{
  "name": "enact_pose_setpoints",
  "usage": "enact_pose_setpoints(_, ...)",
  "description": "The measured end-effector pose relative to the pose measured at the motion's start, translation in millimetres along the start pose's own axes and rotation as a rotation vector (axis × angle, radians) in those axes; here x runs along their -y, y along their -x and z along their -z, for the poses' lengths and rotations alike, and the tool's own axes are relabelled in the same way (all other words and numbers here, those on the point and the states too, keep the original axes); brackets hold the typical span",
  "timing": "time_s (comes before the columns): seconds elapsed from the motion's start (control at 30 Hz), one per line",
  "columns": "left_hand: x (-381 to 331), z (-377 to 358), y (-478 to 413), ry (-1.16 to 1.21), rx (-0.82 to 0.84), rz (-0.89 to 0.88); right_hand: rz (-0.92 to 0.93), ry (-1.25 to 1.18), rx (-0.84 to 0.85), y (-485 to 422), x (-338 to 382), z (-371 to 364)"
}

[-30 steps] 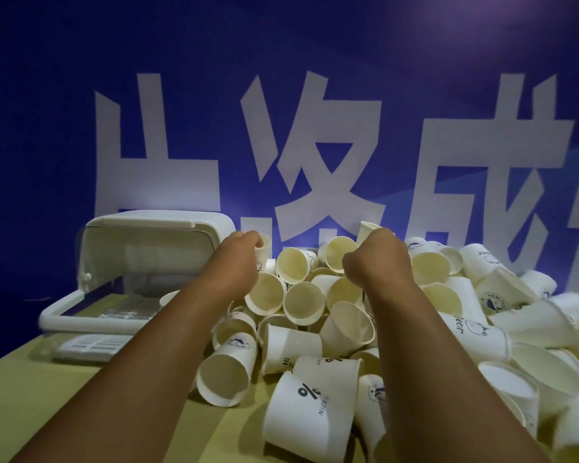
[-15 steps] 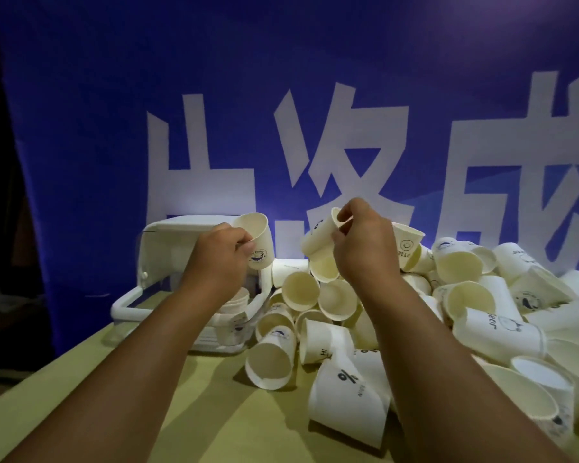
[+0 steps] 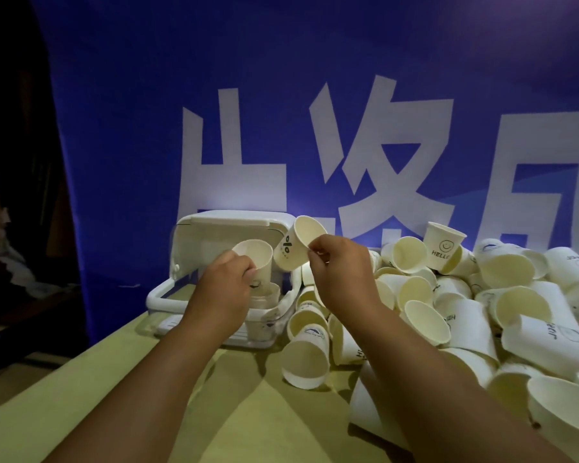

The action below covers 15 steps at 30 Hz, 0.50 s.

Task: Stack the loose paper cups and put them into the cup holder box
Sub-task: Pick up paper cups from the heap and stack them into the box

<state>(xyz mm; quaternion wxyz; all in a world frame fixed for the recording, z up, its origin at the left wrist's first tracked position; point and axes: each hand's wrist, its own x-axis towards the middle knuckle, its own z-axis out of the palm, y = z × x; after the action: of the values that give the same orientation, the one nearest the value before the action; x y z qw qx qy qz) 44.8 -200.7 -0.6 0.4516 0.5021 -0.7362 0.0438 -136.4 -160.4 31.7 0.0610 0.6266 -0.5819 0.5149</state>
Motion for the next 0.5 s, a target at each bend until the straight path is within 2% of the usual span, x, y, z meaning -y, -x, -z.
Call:
enact_pose_setpoints(0.17, 7, -11, 3, -0.066, 0.131, -0.001, 0.021, -0.045, -0.021, 1, 5, -8)
enact_pose_setpoints(0.3, 11, -16, 8, 0.013, 0.291, 0.101, 0.071, -0.024, 0.080, 6, 11, -17)
enact_pose_setpoints(0.5, 14, -14, 7, 0.158, 0.230, 0.147, 0.134, 0.175, 0.282, 11, 10, -23)
